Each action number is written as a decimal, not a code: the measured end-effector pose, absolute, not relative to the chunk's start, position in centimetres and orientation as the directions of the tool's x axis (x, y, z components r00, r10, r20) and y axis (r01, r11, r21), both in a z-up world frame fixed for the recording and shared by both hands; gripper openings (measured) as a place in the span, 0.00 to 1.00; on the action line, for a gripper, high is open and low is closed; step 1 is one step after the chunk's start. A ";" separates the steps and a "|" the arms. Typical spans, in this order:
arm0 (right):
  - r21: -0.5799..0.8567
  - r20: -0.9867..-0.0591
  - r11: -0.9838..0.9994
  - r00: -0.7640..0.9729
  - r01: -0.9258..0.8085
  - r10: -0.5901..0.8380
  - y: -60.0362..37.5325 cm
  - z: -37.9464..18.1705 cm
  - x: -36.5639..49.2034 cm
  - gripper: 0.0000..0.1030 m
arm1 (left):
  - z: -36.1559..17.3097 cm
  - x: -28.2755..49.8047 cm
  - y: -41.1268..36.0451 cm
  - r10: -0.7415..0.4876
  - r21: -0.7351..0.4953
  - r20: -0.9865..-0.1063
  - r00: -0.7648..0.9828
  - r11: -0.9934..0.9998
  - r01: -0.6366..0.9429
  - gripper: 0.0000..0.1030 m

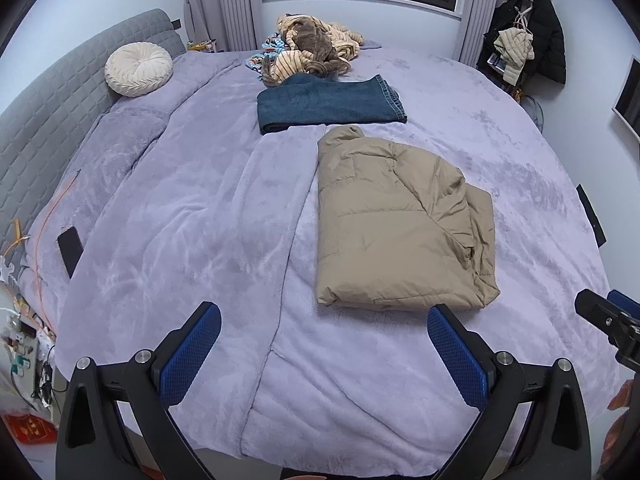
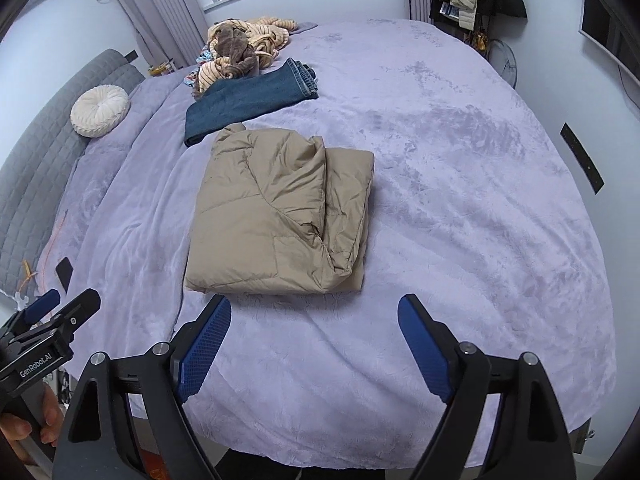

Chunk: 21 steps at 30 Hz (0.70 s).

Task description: Fold large clothes

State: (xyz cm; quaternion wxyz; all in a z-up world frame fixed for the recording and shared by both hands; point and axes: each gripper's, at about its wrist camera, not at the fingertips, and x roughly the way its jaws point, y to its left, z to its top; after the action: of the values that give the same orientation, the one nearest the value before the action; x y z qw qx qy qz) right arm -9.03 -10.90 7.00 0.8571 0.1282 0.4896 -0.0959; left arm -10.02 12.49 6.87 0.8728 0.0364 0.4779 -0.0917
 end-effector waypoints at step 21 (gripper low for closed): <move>0.097 -0.846 0.929 0.522 0.357 -0.112 -7.0 8.9 -6.9 1.00 | 8.7 -7.8 16.2 -0.128 -0.014 -0.837 0.533 0.977 0.212 1.00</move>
State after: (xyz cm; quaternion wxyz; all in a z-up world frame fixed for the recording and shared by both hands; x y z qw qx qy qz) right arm -6.91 -6.97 8.86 0.8626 0.1304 0.4696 -0.1357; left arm -7.81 16.17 8.70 0.8743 0.0447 0.4735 -0.0972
